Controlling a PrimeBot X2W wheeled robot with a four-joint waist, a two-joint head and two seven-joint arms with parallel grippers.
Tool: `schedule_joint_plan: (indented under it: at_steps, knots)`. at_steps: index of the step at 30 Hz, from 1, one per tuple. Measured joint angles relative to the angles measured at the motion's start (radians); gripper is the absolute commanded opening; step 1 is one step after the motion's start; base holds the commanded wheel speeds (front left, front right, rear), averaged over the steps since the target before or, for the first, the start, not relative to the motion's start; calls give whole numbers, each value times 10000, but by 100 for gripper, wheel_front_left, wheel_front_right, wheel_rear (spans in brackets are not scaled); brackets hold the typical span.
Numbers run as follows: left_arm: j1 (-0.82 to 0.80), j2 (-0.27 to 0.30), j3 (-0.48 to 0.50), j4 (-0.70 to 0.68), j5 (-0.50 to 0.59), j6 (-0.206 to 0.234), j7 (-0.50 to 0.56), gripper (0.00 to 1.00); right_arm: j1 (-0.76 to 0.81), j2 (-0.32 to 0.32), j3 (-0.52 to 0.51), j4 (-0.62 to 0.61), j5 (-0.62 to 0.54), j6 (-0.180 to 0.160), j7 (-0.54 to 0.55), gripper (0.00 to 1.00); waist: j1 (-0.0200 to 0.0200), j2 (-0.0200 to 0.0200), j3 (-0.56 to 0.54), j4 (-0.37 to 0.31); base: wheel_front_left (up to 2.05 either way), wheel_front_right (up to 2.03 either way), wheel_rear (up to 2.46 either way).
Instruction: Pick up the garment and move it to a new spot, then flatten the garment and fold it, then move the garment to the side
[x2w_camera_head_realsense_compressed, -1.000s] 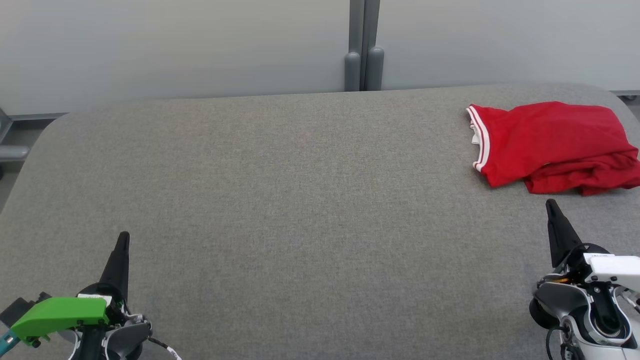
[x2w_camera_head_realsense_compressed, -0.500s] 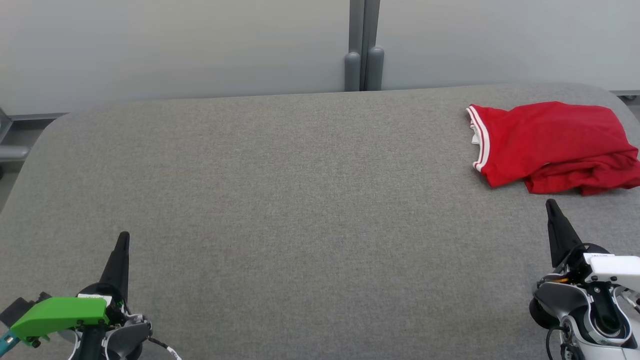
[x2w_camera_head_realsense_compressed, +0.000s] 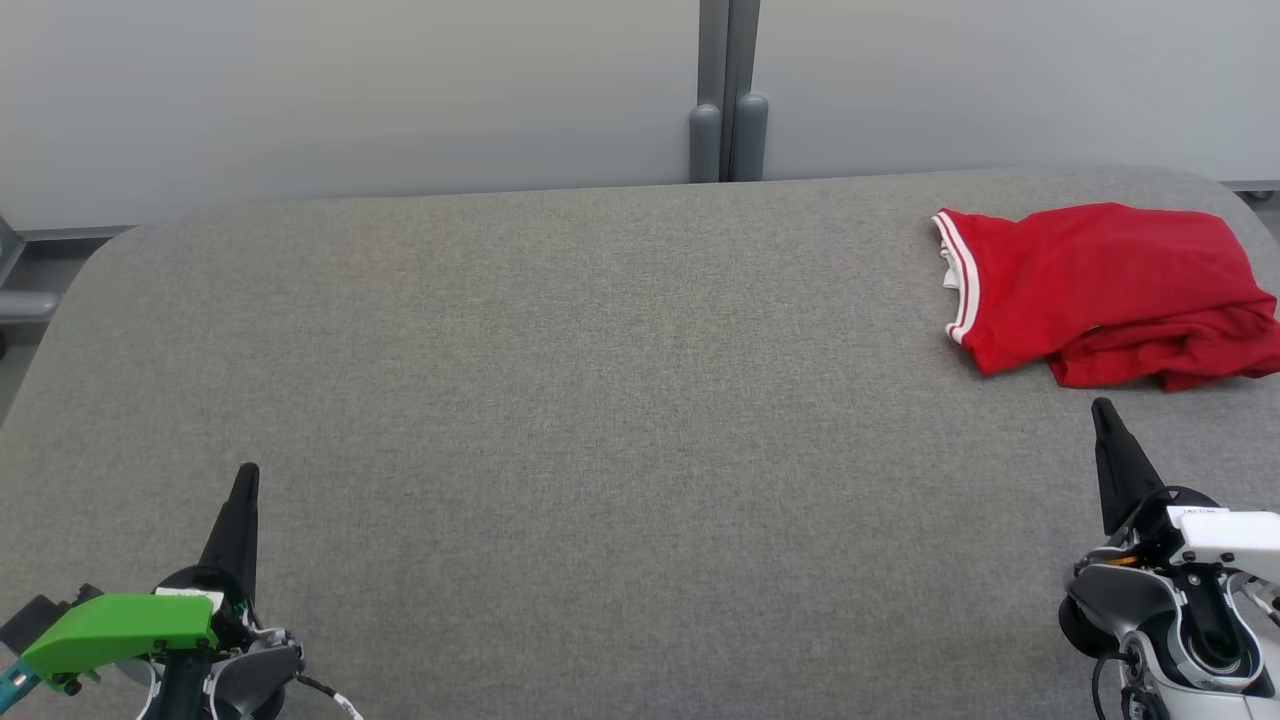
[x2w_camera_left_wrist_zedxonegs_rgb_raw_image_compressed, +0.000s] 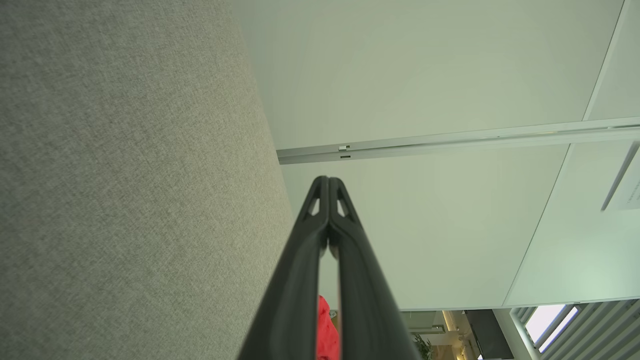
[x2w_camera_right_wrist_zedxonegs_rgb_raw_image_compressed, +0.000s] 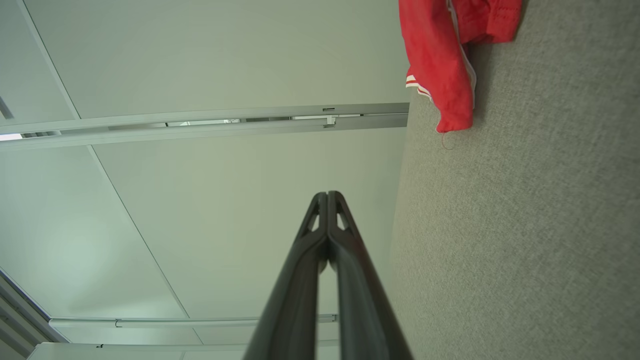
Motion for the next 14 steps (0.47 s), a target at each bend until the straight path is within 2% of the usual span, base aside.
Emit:
schedule_joint_plan:
  at_steps: [14]
  knots:
    - [0,0,0,-2,0,0,0,0,-2,0,0,0,0,0,0,0,0,0,0,0,0,0,0]
